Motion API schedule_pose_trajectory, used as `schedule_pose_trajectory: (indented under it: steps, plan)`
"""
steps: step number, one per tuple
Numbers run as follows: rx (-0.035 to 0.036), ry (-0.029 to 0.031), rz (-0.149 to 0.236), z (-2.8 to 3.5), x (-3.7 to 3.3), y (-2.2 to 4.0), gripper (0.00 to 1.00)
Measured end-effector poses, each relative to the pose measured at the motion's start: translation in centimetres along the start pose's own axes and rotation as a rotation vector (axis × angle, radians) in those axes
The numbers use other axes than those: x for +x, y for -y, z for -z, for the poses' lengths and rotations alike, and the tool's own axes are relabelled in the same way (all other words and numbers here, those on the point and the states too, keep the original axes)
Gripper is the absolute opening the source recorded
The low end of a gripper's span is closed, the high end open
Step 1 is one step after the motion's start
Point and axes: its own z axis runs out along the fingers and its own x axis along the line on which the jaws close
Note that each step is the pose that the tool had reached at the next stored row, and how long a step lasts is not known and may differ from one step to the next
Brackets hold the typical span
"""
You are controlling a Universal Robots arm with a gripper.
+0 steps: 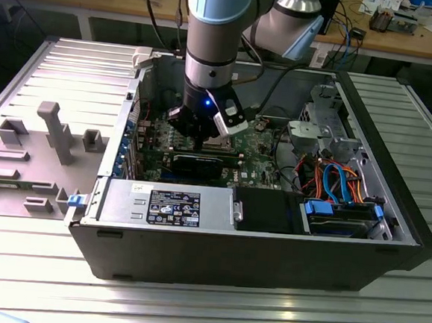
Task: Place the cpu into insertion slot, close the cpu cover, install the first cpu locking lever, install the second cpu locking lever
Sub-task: 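Install the second cpu locking lever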
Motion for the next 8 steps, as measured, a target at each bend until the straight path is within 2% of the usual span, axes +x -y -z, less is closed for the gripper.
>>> schedule_pose_trajectory:
  steps: [3,8]
  plan:
    - [-0.0036,0.0001,0.006,-0.23,0.39,-0.03,0.11]
    - [-0.0055,0.0003,0.006,-0.23,0.39,-0.03,0.11]
